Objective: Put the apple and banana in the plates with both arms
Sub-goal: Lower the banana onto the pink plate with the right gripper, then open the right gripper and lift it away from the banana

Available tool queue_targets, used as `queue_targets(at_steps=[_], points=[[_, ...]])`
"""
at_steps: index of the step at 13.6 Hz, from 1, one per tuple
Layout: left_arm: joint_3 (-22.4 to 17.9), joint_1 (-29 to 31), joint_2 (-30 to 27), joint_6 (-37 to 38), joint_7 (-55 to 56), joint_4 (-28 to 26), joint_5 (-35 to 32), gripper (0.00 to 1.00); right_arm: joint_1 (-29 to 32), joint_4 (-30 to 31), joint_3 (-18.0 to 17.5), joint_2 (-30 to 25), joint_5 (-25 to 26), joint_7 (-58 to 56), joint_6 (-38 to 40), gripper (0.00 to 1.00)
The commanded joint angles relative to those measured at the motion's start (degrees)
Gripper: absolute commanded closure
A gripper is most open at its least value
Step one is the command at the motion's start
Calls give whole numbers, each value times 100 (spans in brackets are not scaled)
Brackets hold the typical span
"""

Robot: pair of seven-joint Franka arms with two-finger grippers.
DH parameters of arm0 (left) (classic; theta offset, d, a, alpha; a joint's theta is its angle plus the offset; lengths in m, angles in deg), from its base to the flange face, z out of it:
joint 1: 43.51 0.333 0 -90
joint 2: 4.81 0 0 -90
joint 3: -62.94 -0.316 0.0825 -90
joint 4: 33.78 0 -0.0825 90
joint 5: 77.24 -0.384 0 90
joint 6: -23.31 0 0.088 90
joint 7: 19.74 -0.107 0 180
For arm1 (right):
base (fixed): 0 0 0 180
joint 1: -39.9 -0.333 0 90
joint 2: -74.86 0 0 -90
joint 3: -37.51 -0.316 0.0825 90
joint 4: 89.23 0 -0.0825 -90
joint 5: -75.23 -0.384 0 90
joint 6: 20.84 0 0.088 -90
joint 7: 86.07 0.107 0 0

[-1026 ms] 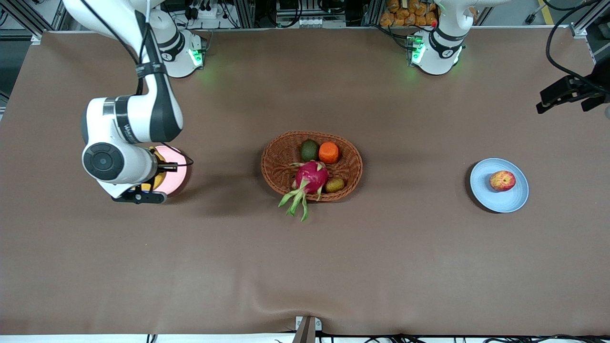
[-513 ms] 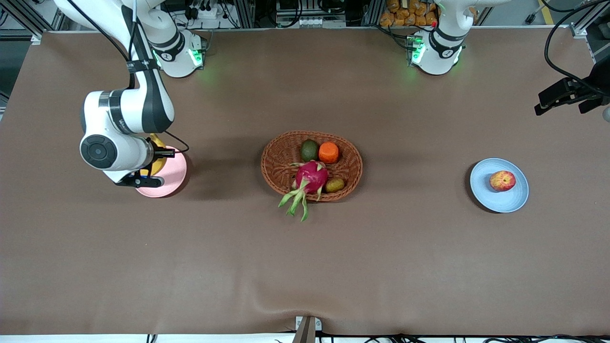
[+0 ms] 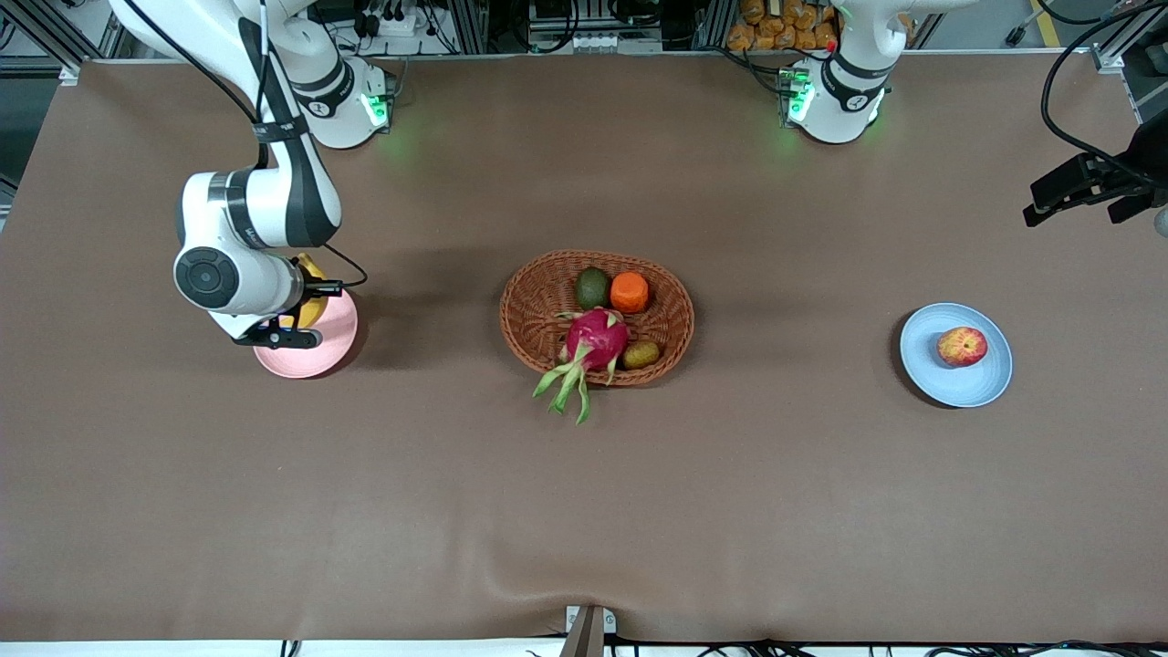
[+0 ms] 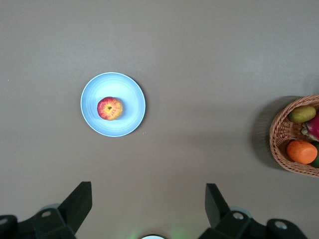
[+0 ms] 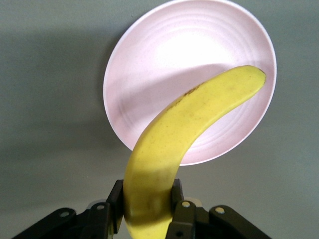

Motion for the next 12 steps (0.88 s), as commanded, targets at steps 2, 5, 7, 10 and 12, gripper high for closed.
queue_targets(at_steps=[2,5,7,10,12], points=[[23,22,-38,-81,-90,-75,25,0,-36,249,-21,-210,150,2,-213,100],[32,5,-38,-72,-99,-75,17,0,-1,258,-21,-8,132,11,-397,100],[32,31,-38,-72,-116,-75,25,0,7,249,-21,72,132,11,-485,100],[40,-30,-3,-72,-99,-75,17,0,16,231,-21,160,132,11,-626,100],[40,-48,15,-72,-81,-75,25,0,51,196,-21,256,132,2,-662,74]])
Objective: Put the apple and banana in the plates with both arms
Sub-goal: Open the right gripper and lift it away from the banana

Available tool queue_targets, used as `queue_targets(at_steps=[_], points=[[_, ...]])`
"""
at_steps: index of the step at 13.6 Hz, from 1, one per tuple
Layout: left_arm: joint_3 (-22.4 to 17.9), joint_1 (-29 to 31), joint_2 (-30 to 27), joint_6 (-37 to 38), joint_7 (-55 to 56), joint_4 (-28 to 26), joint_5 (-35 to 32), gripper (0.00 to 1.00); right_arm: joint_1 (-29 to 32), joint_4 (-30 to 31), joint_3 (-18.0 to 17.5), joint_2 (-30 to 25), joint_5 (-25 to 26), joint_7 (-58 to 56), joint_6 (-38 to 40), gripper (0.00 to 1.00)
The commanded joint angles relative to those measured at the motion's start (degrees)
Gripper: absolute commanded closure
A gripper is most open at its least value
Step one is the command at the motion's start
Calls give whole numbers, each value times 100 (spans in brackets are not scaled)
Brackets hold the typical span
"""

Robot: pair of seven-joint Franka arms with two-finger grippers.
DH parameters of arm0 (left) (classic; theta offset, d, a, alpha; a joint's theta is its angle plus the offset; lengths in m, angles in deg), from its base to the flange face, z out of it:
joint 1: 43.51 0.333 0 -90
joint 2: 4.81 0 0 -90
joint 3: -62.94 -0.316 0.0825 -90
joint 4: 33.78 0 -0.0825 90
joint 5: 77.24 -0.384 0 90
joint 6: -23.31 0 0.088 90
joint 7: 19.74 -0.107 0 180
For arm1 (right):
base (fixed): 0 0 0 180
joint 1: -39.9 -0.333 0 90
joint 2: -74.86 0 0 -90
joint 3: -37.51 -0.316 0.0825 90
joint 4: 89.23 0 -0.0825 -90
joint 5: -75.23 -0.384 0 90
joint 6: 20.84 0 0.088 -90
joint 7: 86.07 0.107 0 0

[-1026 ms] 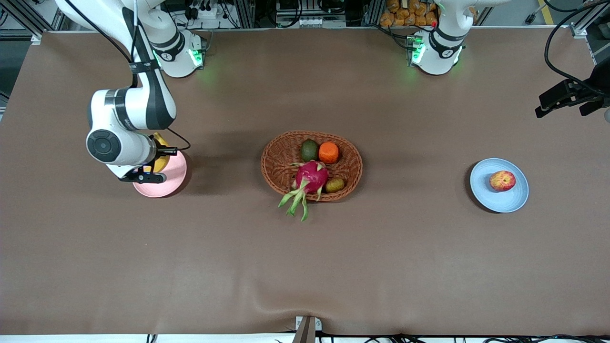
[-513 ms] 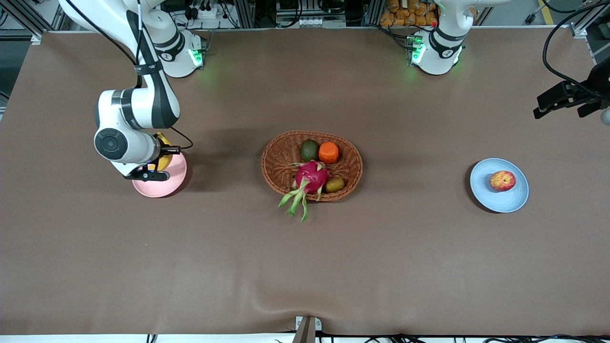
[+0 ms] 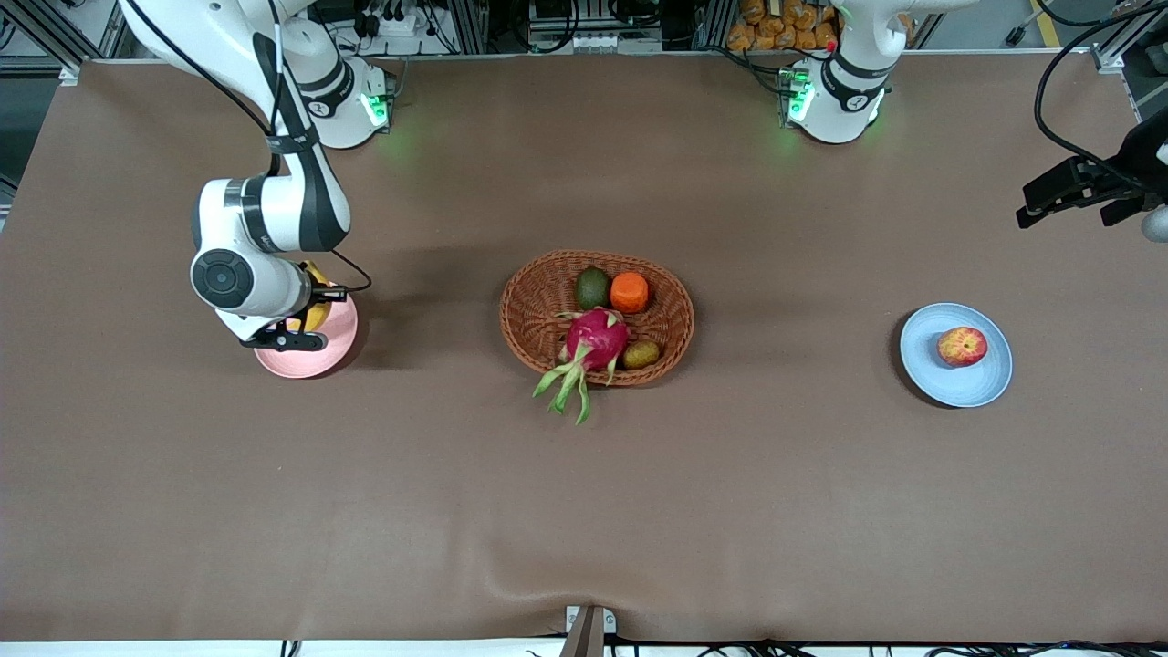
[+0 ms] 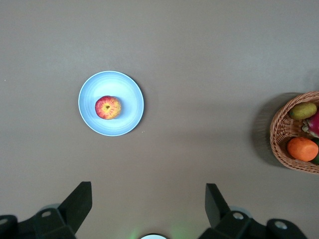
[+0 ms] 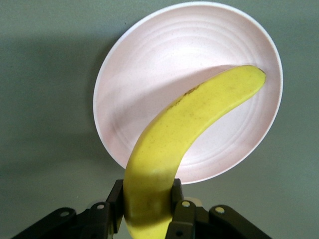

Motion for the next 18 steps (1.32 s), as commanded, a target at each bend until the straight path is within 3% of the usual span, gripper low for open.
queue_targets(at_steps=[1,2,3,8,14,16,18], points=[[29,-19,0,-57,-77,-11,25,0,72,-11,-12,31,123,2,-81,60],[73,-19,0,-57,-68,-11,25,0,107,-28,-12,40,106,2,-72,17],[125,-19,9,-57,-68,-11,17,0,159,-63,-12,40,88,2,-46,0],[143,-10,18,-57,-68,-2,8,0,283,-1212,-12,-3,62,28,1225,0],[143,-10,80,-57,-42,33,8,0,502,-3584,6,-48,-9,11,3555,0],[143,-1,80,-57,-51,33,8,0,546,-4130,15,-65,-9,-7,3934,0],[143,-10,88,-57,-33,33,8,0,590,-4273,15,-179,-17,-59,3970,0]])
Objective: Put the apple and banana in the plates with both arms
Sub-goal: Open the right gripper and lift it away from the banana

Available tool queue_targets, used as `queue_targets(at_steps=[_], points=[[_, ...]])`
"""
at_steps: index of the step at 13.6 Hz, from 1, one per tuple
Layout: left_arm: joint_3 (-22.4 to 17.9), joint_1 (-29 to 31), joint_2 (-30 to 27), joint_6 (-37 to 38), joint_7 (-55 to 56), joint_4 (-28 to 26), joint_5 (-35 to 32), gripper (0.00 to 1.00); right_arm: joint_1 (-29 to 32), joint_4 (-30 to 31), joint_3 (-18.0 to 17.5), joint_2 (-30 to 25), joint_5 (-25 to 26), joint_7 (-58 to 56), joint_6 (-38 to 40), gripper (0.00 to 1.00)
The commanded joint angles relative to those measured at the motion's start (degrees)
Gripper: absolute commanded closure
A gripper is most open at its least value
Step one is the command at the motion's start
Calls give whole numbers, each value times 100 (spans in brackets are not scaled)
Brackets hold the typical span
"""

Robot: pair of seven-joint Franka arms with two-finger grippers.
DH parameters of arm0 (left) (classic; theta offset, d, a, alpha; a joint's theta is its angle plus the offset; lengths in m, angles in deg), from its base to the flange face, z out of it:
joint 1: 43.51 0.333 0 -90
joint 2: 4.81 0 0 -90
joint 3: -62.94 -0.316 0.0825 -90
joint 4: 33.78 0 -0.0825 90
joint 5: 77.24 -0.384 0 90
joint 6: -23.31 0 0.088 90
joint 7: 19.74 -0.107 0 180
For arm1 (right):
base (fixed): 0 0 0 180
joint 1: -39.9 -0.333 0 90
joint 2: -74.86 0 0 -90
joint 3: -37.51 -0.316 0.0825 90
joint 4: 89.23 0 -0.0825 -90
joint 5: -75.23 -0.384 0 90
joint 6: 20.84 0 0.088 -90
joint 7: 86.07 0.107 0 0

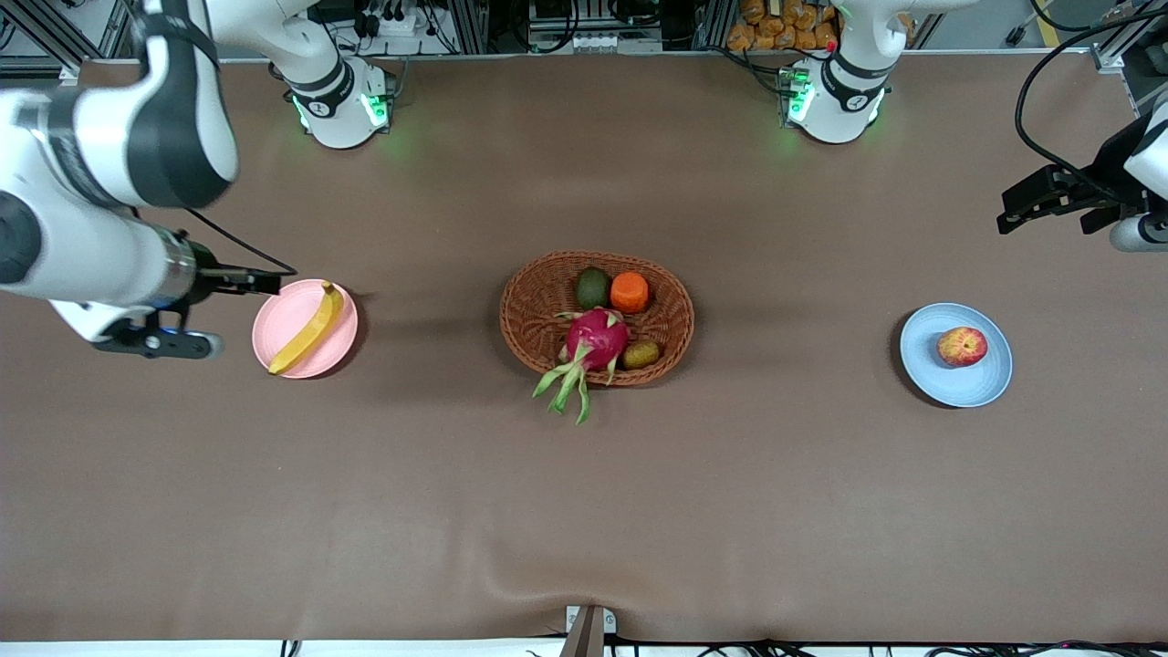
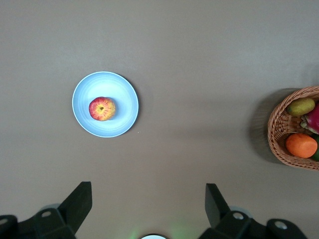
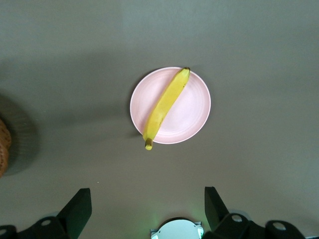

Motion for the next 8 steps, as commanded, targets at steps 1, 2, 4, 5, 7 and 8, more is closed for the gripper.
queue_targets(at_steps=[1,2,4,5,7,8], points=[[12,-7,10,-18,-16,55,8,0,131,-246,-46,-188,-10,-167,140,0],[12,-7,10,-18,-7,55,8,0,139,-316,-38,-277,-10,-298,140,0],[20,-7,10,-18,-7,55,8,0,157,-483,119,-487,-10,-632,158,0],[21,-7,1,-18,-7,55,8,0,218,-501,208,-680,8,-834,149,0],[12,2,10,-18,-24,55,8,0,664,-501,183,-839,-18,-1291,140,0],[20,2,10,-18,-16,55,8,0,806,-510,130,-875,7,-1432,132,0]])
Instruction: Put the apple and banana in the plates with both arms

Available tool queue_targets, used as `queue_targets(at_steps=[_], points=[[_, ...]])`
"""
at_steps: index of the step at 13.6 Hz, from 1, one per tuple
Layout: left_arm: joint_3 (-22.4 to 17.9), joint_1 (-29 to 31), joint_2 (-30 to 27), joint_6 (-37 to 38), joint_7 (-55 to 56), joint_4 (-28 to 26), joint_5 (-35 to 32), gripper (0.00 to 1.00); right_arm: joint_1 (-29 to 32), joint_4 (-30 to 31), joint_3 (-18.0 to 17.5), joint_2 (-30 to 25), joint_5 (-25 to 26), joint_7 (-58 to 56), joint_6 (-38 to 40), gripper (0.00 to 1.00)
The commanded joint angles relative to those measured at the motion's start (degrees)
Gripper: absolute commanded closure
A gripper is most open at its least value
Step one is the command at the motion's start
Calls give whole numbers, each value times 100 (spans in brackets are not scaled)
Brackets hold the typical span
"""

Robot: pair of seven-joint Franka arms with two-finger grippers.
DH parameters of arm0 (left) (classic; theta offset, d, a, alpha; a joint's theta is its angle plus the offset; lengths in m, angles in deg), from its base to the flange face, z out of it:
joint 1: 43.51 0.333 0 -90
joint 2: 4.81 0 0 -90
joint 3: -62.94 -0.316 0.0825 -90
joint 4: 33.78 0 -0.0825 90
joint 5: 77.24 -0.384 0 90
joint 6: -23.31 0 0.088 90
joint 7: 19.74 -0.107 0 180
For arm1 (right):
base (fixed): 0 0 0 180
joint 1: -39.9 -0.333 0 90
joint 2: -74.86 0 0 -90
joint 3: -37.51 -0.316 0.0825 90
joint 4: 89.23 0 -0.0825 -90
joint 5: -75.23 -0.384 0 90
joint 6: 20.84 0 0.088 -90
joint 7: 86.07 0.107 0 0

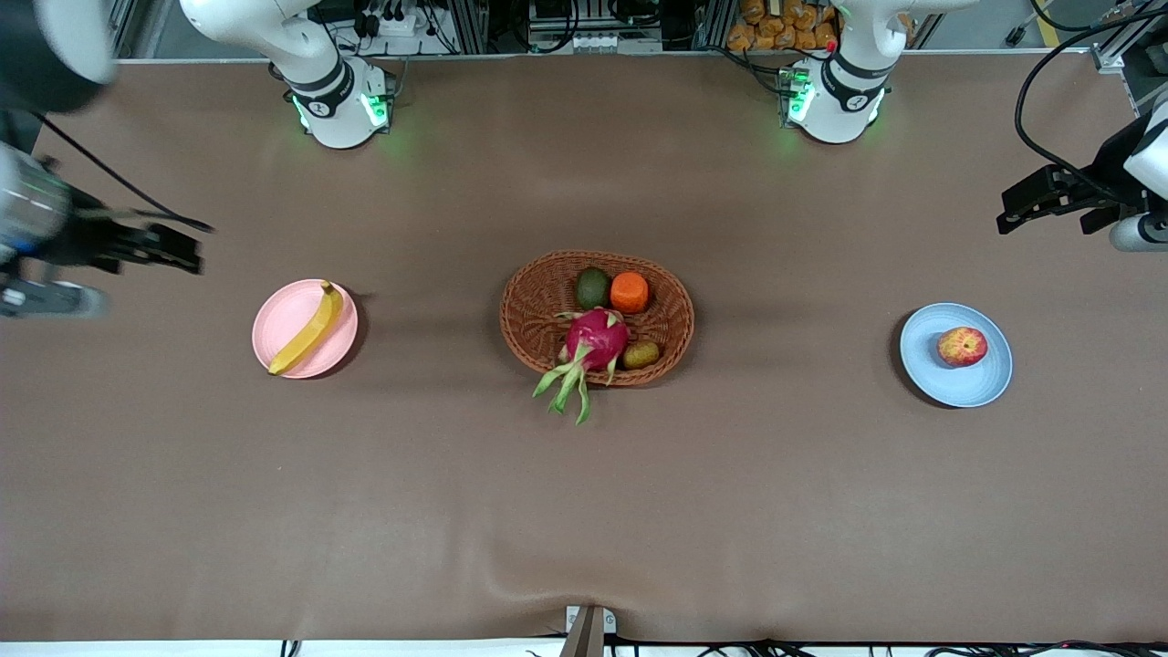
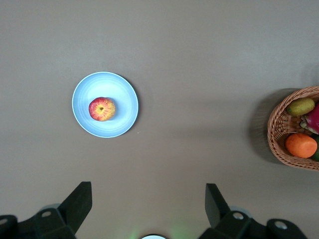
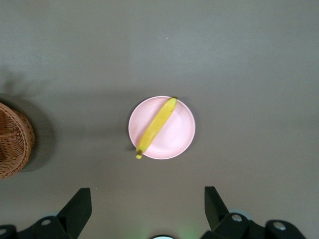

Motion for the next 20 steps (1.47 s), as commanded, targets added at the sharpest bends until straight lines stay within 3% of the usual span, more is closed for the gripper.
queue_targets(at_steps=[1,2,5,12,17,20], points=[[8,-6,10,-14,-16,52,8,0,458,21,-138,-246,14,-390,36,0],[8,2,10,-14,-16,52,8,0,703,38,-260,-360,-12,-399,27,0],[8,3,10,-14,-16,52,8,0,2072,65,-1741,-571,49,-382,-122,0],[16,3,19,-14,2,52,8,0,3359,619,-3370,-994,67,-347,-123,0],[16,-6,27,-14,-7,52,8,0,3903,943,-3933,-1195,172,-329,-288,0],[16,2,54,-14,-15,52,17,0,3957,1611,-3996,-1661,375,-320,-632,0]])
